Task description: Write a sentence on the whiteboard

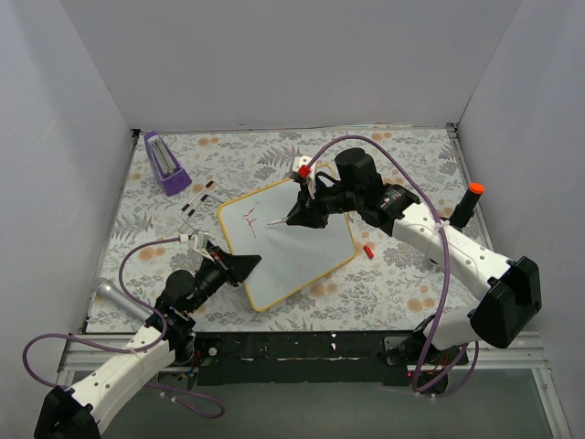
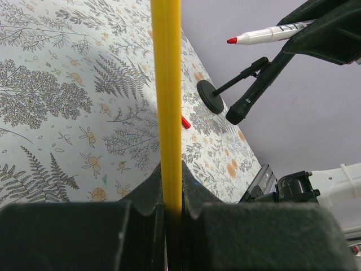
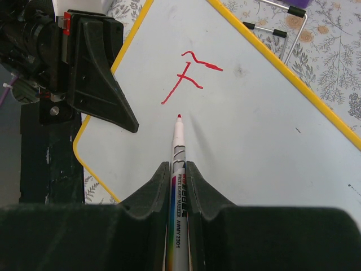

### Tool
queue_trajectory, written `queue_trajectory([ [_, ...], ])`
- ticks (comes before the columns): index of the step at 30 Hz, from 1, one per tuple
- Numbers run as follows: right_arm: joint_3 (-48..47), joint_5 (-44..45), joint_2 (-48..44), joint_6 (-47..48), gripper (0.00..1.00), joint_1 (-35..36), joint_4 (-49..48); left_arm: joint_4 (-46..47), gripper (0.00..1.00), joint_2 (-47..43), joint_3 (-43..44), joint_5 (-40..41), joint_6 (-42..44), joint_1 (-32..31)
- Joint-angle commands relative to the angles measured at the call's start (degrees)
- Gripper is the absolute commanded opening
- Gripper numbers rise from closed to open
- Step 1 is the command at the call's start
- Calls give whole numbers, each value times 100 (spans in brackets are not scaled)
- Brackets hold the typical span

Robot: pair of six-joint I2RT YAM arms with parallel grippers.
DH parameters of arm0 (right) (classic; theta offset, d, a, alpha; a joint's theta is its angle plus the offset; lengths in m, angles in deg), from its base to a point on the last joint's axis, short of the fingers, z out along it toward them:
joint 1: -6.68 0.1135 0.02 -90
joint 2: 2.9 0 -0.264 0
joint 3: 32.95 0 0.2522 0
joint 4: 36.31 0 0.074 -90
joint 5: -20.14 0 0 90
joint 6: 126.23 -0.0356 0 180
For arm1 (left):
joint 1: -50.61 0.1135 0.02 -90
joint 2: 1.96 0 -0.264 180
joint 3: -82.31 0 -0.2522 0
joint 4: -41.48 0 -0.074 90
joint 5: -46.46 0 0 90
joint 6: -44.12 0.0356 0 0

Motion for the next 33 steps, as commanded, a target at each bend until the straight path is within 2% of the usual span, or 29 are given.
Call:
queue_trajectory([
  [1, -136, -127, 9, -22, 1, -20, -234, 758, 0, -147, 105, -78, 27, -10],
  [33, -66, -13, -79, 206, 1, -20, -129, 749, 0, -85, 167, -87, 45, -10],
])
